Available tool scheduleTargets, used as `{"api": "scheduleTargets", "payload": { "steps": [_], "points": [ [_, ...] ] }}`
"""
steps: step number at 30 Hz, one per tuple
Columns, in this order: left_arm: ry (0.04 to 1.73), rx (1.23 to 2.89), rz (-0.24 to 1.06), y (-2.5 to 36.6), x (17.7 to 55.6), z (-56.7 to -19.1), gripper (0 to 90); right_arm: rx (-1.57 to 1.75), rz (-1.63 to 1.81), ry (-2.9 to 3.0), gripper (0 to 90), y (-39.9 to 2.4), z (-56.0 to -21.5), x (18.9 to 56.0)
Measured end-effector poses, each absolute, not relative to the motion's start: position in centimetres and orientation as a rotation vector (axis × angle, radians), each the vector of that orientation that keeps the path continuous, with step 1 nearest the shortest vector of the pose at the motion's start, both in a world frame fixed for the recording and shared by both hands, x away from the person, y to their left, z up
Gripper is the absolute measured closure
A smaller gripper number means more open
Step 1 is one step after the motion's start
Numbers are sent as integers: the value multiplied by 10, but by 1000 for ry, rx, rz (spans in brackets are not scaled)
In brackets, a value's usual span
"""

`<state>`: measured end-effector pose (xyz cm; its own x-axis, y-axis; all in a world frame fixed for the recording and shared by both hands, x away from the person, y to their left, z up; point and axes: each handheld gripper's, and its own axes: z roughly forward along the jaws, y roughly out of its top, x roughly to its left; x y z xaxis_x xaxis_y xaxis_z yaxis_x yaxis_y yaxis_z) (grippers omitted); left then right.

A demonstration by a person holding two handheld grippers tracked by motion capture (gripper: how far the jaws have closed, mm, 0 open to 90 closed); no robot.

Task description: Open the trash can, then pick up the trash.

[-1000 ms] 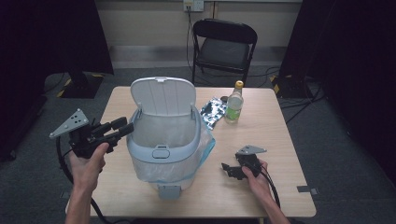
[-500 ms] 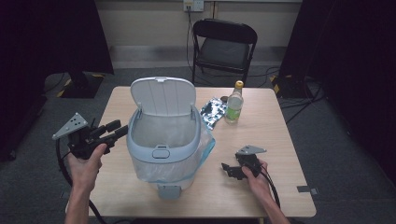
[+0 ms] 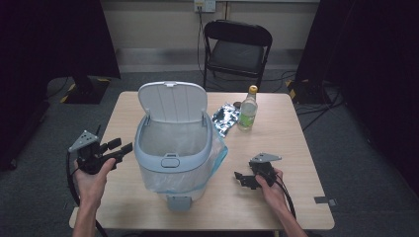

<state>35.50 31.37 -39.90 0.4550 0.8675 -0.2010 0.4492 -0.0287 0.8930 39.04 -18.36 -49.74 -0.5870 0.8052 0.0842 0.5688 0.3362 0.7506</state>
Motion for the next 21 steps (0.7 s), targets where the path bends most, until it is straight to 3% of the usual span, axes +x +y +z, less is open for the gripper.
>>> {"api": "scheduleTargets", "payload": {
  "steps": [13, 21],
  "points": [
    [1292, 1873, 423, 308, 346, -479, 289, 1170, 1091, 2279, 243, -175, -472, 416],
    [1295, 1968, 451, 303, 347, -496, 244, 1120, 1103, 2297, 255, -160, -457, 452]
  ]
}}
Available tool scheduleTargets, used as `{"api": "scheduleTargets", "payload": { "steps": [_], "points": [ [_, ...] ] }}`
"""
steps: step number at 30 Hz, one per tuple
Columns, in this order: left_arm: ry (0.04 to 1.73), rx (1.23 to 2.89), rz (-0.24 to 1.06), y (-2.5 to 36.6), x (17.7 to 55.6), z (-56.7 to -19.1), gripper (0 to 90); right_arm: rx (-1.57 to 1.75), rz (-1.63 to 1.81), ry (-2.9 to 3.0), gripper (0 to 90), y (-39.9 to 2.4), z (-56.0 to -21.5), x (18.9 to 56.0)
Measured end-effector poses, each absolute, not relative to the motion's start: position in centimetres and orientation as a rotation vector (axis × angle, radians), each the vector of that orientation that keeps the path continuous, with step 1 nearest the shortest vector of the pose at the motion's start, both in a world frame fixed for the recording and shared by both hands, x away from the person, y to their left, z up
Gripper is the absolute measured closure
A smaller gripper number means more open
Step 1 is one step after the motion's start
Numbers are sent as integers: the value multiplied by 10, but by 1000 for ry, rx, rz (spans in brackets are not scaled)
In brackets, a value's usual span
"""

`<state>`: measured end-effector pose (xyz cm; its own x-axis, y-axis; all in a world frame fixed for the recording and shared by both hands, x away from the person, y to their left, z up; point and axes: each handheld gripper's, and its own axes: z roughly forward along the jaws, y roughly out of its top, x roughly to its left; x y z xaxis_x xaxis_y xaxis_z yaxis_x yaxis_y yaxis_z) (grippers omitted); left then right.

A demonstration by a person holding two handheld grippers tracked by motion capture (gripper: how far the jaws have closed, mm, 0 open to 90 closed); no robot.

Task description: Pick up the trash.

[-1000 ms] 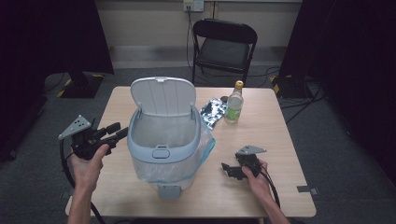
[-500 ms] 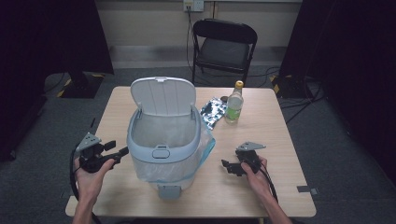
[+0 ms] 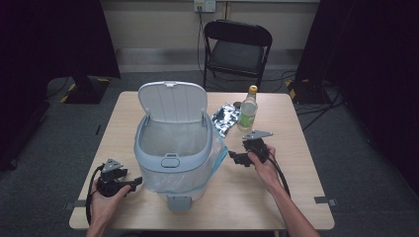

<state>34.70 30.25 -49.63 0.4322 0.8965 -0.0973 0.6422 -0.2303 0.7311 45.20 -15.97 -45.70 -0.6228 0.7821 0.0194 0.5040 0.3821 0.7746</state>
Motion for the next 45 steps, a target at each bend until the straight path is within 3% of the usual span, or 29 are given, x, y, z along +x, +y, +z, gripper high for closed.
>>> {"api": "scheduleTargets", "payload": {
  "steps": [12, 15, 17, 21, 34, 45],
  "points": [
    [1255, 1953, 485, 304, 344, -501, 217, 1100, 1079, 2334, 260, -130, -462, 518],
    [1242, 2010, 548, 297, 343, -501, 211, 1113, 1062, 2330, 260, -126, -465, 533],
    [1261, 2019, 551, 295, 344, -502, 138, 1129, 1075, 2312, 259, -123, -464, 541],
    [1261, 2017, 551, 295, 344, -502, 135, 1149, 1022, 2330, 256, -119, -471, 556],
    [1258, 2018, 547, 296, 344, -502, 132, 1139, 1009, 2363, 258, -108, -494, 566],
    [1256, 2022, 545, 296, 345, -502, 128, 1055, 972, 2494, 251, -111, -490, 552]
  ]
}}
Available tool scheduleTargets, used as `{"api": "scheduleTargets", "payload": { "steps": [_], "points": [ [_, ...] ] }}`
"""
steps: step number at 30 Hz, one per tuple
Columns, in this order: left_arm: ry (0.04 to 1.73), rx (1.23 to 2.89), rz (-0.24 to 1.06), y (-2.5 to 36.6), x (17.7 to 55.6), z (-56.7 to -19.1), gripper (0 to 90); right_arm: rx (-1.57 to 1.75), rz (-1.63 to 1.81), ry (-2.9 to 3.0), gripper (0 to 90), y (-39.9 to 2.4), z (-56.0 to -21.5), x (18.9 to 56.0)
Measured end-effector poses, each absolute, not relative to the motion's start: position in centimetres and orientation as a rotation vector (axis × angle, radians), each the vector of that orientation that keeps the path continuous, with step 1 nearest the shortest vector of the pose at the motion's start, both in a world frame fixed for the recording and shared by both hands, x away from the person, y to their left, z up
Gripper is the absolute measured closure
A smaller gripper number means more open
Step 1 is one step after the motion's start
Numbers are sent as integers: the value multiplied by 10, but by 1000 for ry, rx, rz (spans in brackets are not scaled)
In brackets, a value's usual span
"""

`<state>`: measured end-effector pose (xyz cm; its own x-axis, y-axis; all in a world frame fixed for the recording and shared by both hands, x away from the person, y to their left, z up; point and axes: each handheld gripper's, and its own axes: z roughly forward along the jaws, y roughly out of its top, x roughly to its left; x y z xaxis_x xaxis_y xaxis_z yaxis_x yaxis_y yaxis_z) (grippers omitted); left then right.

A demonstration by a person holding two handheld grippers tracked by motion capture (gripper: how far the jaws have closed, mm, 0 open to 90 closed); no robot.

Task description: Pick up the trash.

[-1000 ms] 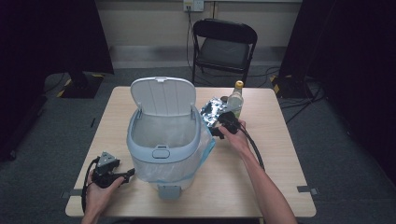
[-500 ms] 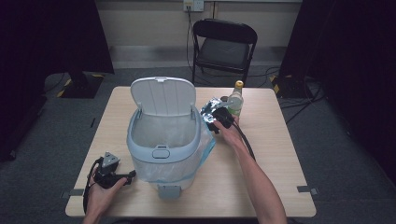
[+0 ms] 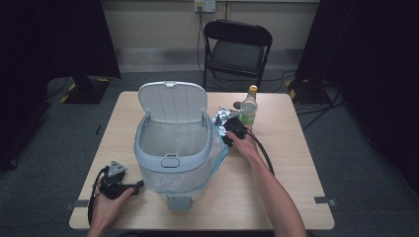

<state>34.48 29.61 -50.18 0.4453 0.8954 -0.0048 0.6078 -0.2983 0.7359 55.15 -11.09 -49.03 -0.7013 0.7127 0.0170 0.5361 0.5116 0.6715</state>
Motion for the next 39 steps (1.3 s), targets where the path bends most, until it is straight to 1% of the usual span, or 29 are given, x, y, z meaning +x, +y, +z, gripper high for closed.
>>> {"api": "scheduleTargets", "payload": {
  "steps": [16, 22, 23, 27, 33, 36, 39],
  "points": [
    [1255, 2025, 541, 297, 346, -502, 122, 895, 999, 2599, 257, -122, -490, 484],
    [1255, 2025, 541, 297, 346, -502, 122, 897, 996, 2616, 317, -133, -487, 458],
    [1255, 2025, 541, 297, 346, -502, 122, 899, 999, 2622, 353, -136, -486, 452],
    [1255, 2026, 541, 297, 346, -502, 122, 925, 1016, 2598, 347, -149, -482, 437],
    [1256, 2024, 540, 297, 346, -502, 121, 1011, 1075, 2466, 332, -179, -460, 436],
    [1256, 2022, 540, 297, 346, -502, 120, 1052, 1073, 2408, 332, -190, -462, 445],
    [1256, 2023, 540, 297, 346, -502, 121, 1147, 1045, 2356, 325, -198, -470, 457]
  ]
}}
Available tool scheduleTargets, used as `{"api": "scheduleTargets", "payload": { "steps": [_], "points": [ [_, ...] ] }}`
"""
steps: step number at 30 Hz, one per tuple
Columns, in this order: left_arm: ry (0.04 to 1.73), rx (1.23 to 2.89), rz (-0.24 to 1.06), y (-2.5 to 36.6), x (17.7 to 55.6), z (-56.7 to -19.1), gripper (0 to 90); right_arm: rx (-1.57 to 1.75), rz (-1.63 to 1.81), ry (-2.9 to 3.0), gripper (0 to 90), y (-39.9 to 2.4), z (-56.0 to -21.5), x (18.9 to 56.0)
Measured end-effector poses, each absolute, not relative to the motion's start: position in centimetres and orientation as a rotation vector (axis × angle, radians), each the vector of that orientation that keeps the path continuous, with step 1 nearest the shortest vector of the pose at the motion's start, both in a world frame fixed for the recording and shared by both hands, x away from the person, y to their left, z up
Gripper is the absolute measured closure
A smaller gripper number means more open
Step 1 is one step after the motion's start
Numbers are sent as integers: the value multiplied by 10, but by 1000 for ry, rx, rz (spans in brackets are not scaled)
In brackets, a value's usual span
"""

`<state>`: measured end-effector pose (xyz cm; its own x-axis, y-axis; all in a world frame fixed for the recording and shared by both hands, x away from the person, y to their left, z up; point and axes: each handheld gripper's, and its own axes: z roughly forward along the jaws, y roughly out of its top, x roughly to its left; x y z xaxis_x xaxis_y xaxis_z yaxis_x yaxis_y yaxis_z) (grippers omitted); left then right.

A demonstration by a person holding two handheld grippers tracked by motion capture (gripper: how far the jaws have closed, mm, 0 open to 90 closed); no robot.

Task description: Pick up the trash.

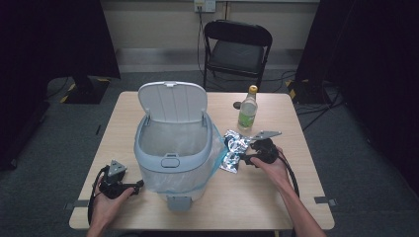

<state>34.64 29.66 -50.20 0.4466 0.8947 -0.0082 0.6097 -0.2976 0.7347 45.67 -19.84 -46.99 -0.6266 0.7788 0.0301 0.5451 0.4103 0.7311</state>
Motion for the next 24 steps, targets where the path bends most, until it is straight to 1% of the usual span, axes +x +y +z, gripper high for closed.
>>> {"api": "scheduleTargets", "payload": {
  "steps": [6, 8, 10, 12, 13, 17, 21, 24],
  "points": [
    [1256, 2023, 540, 297, 346, -502, 120, 1249, 1097, 2311, 286, -204, -486, 475],
    [1256, 2023, 540, 297, 346, -502, 121, 1251, 1096, 2308, 287, -202, -490, 478],
    [1256, 2023, 540, 297, 346, -502, 121, 1258, 1109, 2303, 303, -200, -493, 480],
    [1256, 2022, 540, 297, 346, -502, 120, 1265, 1107, 2294, 340, -200, -495, 481],
    [1256, 2022, 540, 297, 346, -502, 120, 1267, 1103, 2279, 366, -199, -496, 481],
    [1256, 2022, 540, 297, 346, -502, 120, 1247, 1103, 2258, 517, -197, -497, 482],
    [1256, 2022, 540, 297, 346, -502, 120, 1236, 1139, 2271, 699, -192, -498, 482],
    [1256, 2023, 540, 297, 346, -502, 120, 1228, 1183, 2269, 809, -191, -495, 480]
  ]
}}
